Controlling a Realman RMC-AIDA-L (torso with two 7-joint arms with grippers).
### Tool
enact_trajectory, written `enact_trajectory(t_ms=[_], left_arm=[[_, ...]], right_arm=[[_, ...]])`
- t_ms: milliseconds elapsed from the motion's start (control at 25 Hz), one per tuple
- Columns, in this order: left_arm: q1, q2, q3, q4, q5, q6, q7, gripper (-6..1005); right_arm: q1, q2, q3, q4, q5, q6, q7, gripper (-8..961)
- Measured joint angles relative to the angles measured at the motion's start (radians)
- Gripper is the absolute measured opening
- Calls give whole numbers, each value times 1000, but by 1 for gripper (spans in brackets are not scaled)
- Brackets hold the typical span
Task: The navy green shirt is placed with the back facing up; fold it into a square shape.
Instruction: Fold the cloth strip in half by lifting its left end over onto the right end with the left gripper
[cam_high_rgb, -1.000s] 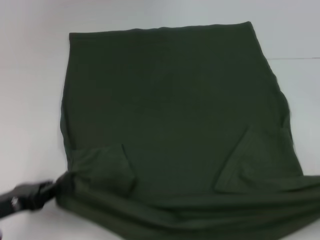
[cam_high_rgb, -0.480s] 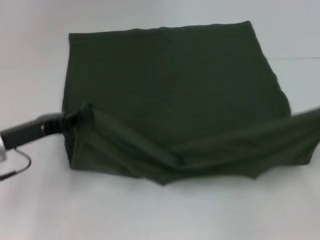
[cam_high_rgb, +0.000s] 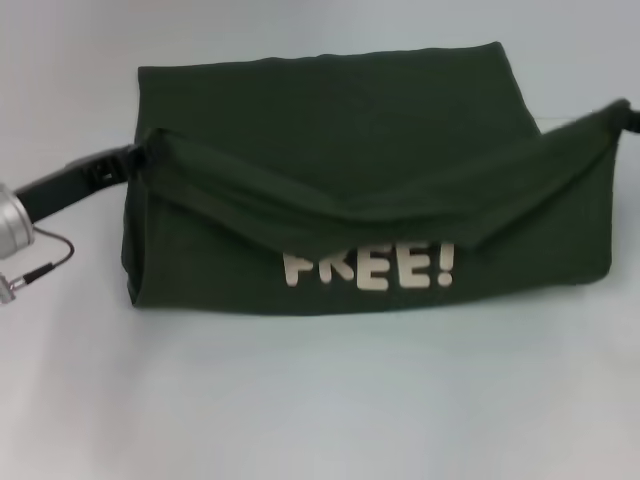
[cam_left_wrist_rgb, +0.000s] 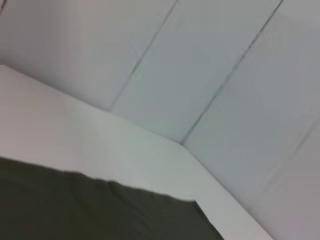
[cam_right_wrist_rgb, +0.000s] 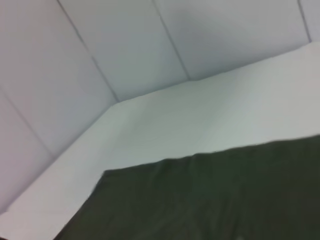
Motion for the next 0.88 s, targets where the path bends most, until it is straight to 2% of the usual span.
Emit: enact_trajectory(t_ms=[280,400,560,680,880], left_arm=[[-62,-17,6,-59,-55,-143,74,33],[-92,-40,9,-79,-62,-234,126,33],[-111,-71,10,-96,-103,-336,203,34],[-120,-74,11,-151,-160,-390,279,34],[-128,-75,9,-201,-231,-454,381,35]], right_arm=[[49,13,-78,71,91,187,-56,18],[65,25,-105,114,136,279,-93,17],[81,57,-116,165,181,405,-166,17],[88,92,-117,197,224,503,-241,18],[108,127,-119,244,273,618,-359,18]])
